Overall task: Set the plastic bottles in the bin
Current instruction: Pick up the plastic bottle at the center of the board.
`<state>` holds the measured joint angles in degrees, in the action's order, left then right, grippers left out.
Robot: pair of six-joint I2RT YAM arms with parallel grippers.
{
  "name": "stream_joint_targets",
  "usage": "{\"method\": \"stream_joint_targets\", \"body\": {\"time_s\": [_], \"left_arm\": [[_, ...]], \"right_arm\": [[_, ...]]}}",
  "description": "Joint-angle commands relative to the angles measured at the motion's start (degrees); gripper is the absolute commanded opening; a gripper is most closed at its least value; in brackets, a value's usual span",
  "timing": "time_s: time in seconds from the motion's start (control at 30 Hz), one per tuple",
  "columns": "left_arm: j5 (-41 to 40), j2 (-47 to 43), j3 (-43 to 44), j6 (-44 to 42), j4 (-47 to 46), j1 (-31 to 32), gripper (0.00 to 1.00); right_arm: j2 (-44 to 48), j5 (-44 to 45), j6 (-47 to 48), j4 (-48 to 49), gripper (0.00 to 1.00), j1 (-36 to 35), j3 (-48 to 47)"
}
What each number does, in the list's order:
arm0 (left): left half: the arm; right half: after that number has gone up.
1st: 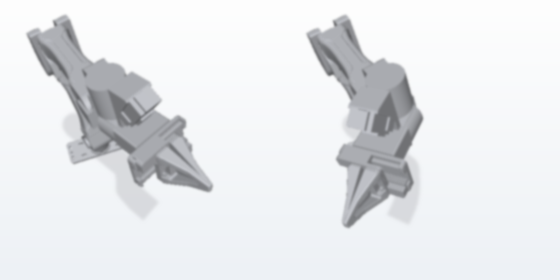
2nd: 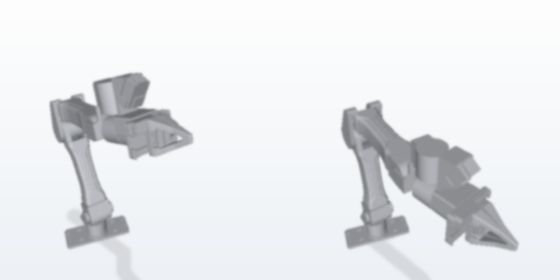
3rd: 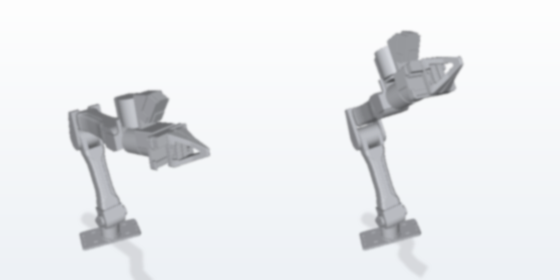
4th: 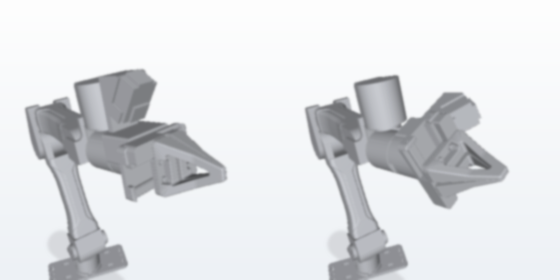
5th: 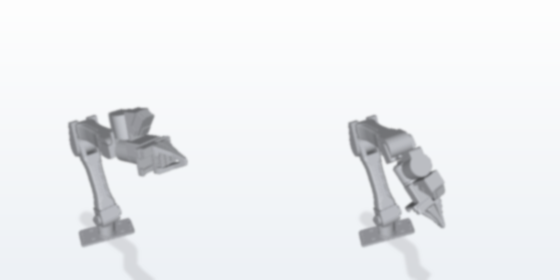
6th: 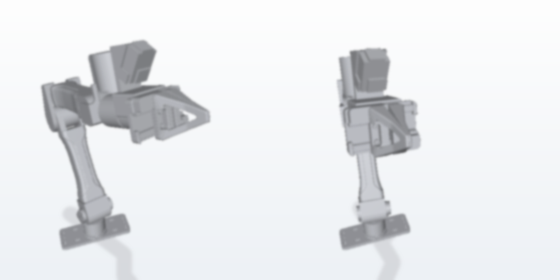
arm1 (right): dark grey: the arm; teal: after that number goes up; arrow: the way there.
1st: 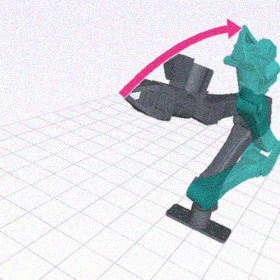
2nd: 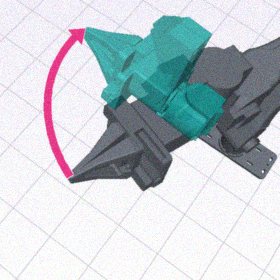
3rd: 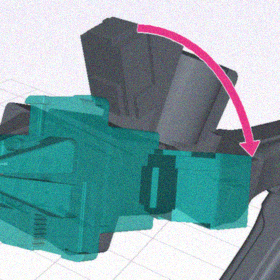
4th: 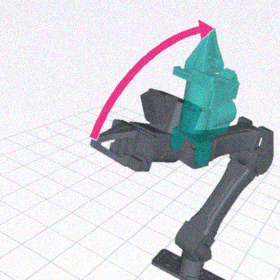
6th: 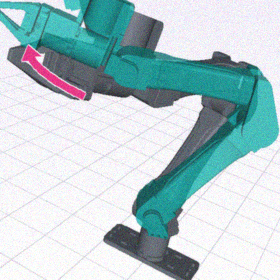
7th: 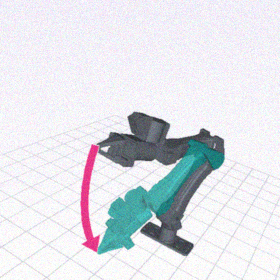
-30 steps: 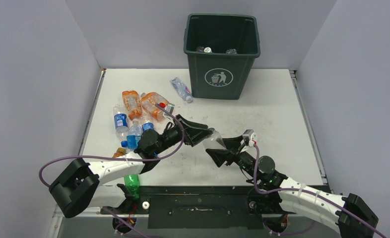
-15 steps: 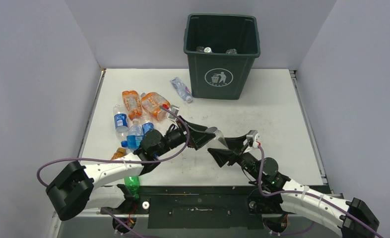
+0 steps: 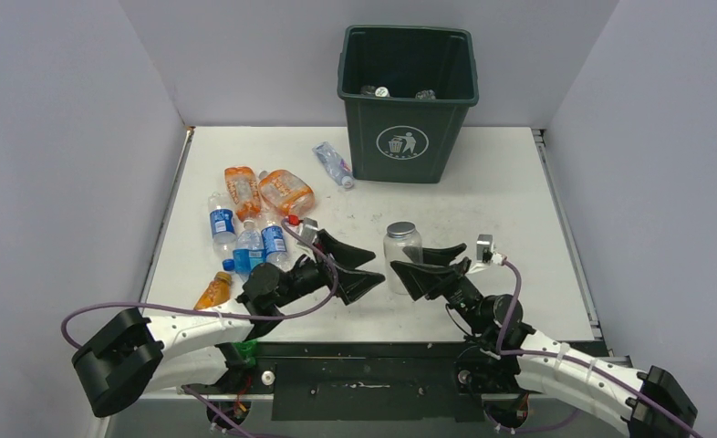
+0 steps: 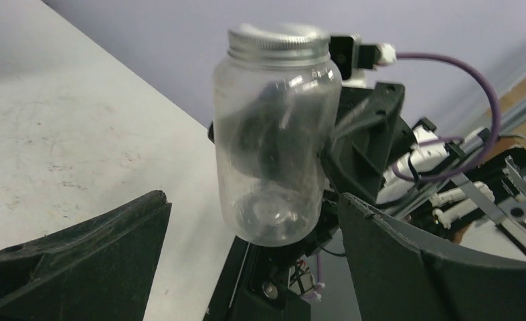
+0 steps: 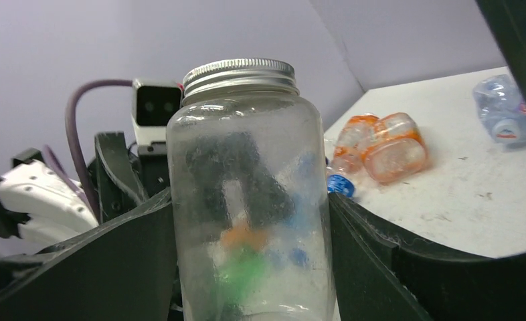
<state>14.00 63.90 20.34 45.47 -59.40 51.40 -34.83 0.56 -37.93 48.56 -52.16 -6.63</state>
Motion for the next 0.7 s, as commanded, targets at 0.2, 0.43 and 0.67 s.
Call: {"method": "stream_joint_targets", "body": {"time_s": [0.2, 0.43, 0.67], "left_arm": [[9.80, 2.91, 4.66, -5.46, -7.37, 5.87, 0.96], [8.60, 3.80, 6.70, -6.71, -5.49, 7.17, 0.96], [6.99, 4.04, 8.13, -8.53, -3.15, 8.02, 0.99]], "right_arm": [[-10.32, -7.13, -12.04, 23.44, 0.35, 0.38, -3.54], [-15.18, -9.68, -14.13, 28.86, 0.35, 0.06, -4.70], [-17.56, -9.28, -14.34, 30.52, 0.35, -0.51, -4.88]]}}
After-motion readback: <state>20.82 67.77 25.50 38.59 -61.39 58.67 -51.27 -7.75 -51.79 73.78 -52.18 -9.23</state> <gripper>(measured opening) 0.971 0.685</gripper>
